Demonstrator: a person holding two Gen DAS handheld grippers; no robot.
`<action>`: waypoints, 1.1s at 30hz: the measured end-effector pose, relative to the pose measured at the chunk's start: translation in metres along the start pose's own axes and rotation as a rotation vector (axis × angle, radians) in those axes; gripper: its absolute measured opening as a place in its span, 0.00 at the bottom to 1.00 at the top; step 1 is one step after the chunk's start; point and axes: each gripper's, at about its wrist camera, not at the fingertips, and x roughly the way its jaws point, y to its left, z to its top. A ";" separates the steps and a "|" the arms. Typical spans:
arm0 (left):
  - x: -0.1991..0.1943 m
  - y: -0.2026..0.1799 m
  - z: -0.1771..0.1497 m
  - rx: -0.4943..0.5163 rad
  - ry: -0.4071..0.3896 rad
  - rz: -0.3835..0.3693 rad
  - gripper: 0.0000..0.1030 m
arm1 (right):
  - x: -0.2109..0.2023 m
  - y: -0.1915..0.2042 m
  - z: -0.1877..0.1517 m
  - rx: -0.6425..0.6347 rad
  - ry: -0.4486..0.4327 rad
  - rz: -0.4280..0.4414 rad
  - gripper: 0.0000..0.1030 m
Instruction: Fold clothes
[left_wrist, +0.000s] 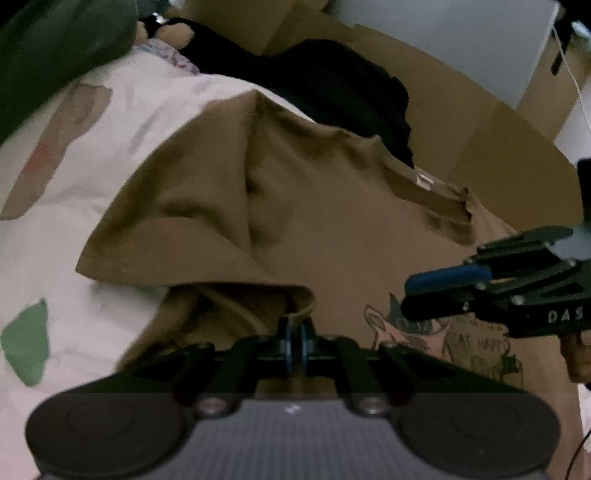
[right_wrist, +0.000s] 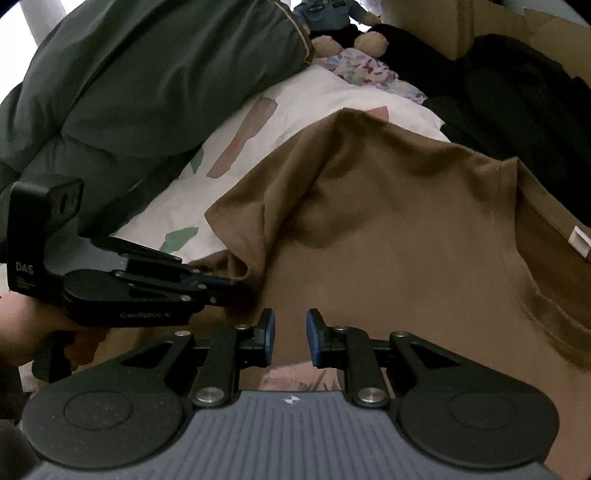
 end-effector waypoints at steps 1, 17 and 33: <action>0.002 -0.002 -0.002 0.006 0.004 -0.005 0.07 | 0.001 -0.001 -0.001 0.003 0.006 0.000 0.21; -0.048 0.014 0.015 0.060 0.026 -0.028 0.53 | 0.013 0.010 0.009 0.018 0.002 0.024 0.21; -0.029 0.101 0.021 -0.086 -0.081 0.165 0.54 | 0.031 0.022 0.004 0.003 0.049 0.067 0.21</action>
